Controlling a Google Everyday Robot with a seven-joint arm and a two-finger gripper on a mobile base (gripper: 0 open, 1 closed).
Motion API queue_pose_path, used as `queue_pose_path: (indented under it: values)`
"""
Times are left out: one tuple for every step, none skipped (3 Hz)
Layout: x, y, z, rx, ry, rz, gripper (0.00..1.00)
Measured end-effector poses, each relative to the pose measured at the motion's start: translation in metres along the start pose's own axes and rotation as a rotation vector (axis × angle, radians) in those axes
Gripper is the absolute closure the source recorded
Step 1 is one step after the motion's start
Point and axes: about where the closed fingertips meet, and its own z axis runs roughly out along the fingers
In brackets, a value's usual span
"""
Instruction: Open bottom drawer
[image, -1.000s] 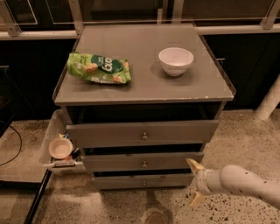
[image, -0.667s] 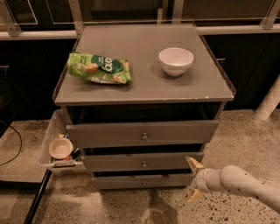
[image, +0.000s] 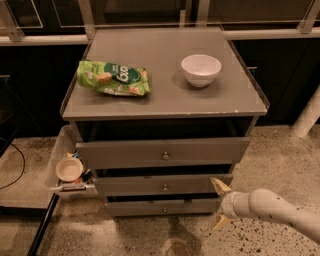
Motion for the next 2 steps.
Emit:
queue_pose_path:
  values:
    - [0.003, 0.011, 0.025, -0.027, -0.011, -0.032, 0.0]
    - [0.013, 0.032, 0.058, -0.083, -0.039, -0.063, 0.0]
